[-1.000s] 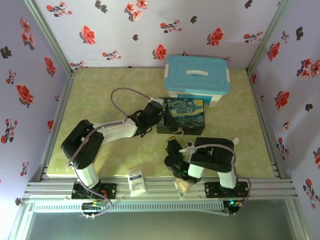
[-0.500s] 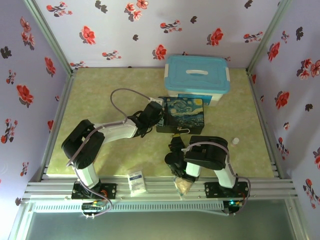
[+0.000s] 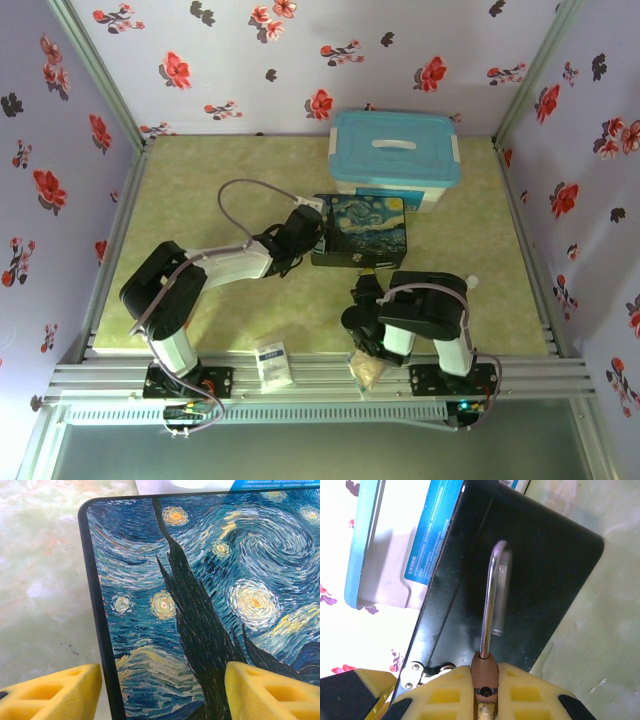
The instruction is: Unlock the padlock with the key
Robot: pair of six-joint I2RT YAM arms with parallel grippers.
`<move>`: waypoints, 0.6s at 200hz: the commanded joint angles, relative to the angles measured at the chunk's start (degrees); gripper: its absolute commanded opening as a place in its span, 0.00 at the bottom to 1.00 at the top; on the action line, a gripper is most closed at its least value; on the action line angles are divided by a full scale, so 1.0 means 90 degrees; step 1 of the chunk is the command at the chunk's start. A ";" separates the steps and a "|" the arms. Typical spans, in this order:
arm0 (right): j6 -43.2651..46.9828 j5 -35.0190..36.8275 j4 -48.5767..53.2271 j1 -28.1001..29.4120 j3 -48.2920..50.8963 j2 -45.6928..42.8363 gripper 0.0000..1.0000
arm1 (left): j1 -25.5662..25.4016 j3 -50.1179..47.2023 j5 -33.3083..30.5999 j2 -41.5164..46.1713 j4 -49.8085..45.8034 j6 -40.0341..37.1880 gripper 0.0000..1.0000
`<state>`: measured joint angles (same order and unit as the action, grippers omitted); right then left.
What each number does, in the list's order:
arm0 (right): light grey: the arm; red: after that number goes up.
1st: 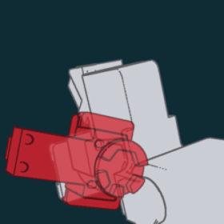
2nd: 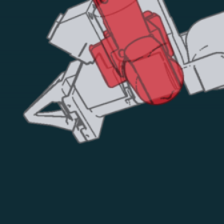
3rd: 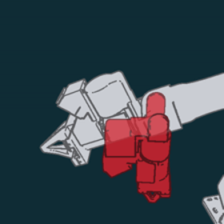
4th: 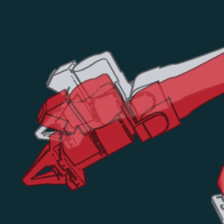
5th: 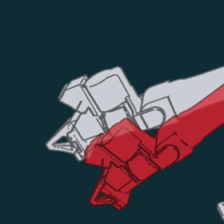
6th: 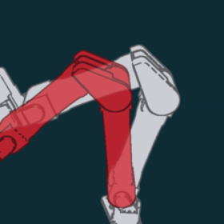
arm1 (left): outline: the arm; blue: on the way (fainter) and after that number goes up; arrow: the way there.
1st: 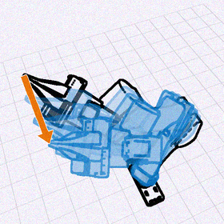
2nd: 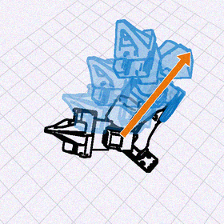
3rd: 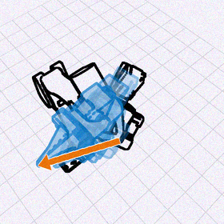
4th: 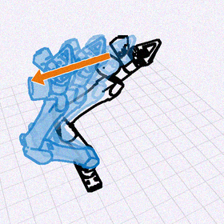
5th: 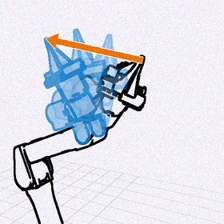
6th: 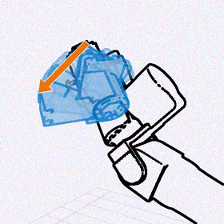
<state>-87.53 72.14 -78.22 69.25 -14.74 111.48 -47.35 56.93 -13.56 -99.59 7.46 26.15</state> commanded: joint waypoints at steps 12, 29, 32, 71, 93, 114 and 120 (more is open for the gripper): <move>0.1259 -0.0330 0.0257 -0.0090 0.0613 -0.1023 0.00 | 0.0045 -0.0439 -0.0098 -0.0117 -0.1748 -0.0263 0.67; 0.0572 -0.1441 0.1834 -0.0464 0.1049 -0.1986 0.00 | 0.0042 -0.0367 0.0080 -0.0023 -0.1640 -0.0218 0.69; 0.0419 -0.1630 0.2193 -0.0526 0.1091 -0.2136 0.00 | 0.0046 -0.0334 0.0119 -0.0024 -0.1640 -0.0215 0.69; 0.0083 -0.2755 0.7445 -0.0583 0.1041 -0.5904 0.00 | 0.0036 -0.0030 0.0218 -0.0072 -0.1718 -0.0229 0.70; 0.0998 -0.3393 0.9575 -0.0980 0.0786 -0.8314 0.00 | 0.0037 0.0088 0.0245 -0.0019 -0.1741 -0.0283 0.72; 0.1604 -0.4849 1.0956 -0.1936 0.0538 -0.9975 0.00 | 0.0044 0.0240 0.0268 0.0064 -0.1846 -0.0336 0.75; 0.1761 -0.5381 1.1254 -0.2271 0.0473 -1.0208 0.00 | 0.0037 0.0291 0.0268 0.0096 -0.1884 -0.0351 0.77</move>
<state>-80.29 40.56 -1.72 57.34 -7.64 29.58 -47.07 59.09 -12.80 -98.28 0.75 25.76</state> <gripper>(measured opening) 0.122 0.749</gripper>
